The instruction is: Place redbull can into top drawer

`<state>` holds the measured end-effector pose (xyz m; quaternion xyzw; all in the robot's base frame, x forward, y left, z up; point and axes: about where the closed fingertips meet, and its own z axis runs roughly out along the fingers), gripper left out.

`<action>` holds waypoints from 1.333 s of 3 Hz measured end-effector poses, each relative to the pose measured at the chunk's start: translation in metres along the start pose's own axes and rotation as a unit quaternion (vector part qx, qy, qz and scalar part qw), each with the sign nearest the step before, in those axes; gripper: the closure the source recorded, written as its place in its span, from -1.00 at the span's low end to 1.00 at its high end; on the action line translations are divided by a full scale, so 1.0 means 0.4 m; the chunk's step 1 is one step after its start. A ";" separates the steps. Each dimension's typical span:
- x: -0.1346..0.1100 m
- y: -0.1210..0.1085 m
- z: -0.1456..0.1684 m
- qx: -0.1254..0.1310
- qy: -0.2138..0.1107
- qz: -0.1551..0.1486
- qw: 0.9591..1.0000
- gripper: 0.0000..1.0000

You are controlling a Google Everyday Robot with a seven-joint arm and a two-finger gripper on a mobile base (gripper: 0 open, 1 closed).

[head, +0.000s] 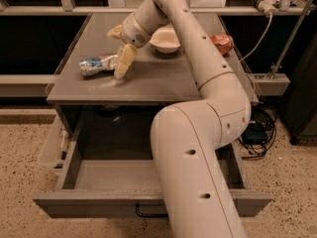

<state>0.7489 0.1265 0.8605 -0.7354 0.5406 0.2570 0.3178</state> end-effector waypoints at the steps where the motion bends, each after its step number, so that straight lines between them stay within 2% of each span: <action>1: -0.001 -0.001 0.002 0.000 0.000 0.000 1.000 -0.64; 4: -0.001 -0.001 0.003 0.000 0.000 0.000 1.000 0.77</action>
Offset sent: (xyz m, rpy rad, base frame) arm 0.0002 0.0010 -0.0004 -0.0008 0.0005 0.0004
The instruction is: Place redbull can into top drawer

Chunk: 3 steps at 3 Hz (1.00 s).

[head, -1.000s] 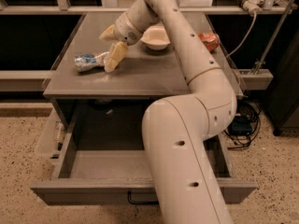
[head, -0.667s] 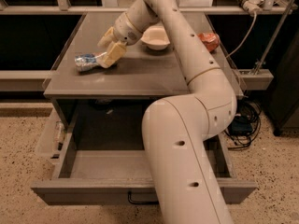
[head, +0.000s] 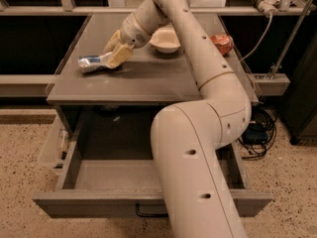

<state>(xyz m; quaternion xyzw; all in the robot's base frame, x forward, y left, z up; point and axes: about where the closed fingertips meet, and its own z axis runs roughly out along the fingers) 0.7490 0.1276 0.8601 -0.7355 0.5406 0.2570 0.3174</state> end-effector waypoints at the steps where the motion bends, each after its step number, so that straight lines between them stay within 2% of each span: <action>1: 0.000 0.000 0.000 0.000 0.000 0.000 1.000 1.00; 3: 0.005 0.003 0.001 -0.001 0.005 0.010 1.000 1.00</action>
Offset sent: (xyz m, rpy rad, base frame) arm 0.0000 0.0000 0.0000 0.0000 0.0000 0.0000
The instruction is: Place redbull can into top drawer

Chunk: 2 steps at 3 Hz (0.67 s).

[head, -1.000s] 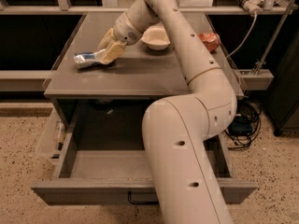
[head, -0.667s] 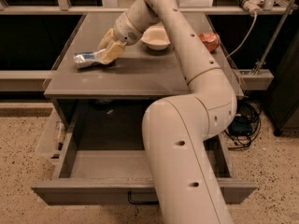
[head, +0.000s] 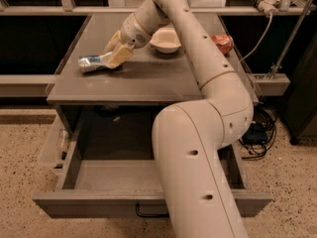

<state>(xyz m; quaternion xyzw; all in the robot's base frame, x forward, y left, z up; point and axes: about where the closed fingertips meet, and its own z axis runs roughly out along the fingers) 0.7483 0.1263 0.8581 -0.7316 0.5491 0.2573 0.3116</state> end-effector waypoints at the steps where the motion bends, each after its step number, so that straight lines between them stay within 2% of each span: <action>1: 0.019 0.041 -0.088 0.009 0.018 0.045 0.999 1.00; 2: -0.009 0.117 -0.252 0.052 0.031 0.108 0.992 1.00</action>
Offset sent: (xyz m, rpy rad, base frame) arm -0.1908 -0.1267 0.0586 -0.1644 0.2613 -0.3857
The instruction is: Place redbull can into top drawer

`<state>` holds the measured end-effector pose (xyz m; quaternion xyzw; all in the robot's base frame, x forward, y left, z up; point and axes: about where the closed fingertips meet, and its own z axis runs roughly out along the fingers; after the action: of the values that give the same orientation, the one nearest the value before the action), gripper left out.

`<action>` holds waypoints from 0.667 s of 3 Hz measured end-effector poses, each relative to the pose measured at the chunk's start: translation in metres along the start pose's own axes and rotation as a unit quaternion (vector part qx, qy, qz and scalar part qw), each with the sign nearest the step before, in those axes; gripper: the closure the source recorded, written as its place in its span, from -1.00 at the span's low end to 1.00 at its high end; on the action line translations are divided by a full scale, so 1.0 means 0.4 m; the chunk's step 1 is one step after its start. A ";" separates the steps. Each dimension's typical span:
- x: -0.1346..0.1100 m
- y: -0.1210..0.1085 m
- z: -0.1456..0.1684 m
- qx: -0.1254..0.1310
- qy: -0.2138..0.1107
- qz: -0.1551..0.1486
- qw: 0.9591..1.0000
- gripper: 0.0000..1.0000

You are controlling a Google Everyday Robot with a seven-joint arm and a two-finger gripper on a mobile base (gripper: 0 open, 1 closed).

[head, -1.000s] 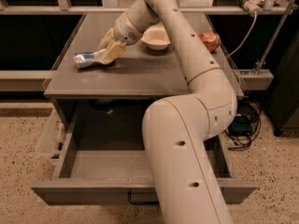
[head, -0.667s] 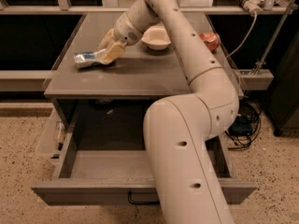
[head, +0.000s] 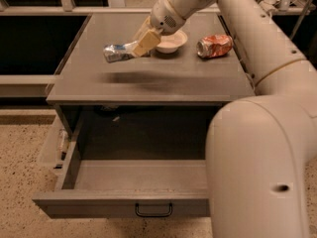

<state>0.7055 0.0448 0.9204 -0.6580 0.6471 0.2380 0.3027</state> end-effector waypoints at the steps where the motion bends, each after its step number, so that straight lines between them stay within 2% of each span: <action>1: -0.051 0.098 -0.189 0.064 -0.025 0.050 0.996 1.00; 2: -0.149 0.224 -0.303 0.116 -0.092 0.073 0.986 1.00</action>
Offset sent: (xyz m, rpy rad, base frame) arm -0.2217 -0.0341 -0.0975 0.0972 0.3277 -0.3478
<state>0.6038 0.0031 1.0396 -0.5450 0.6857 0.2425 0.4171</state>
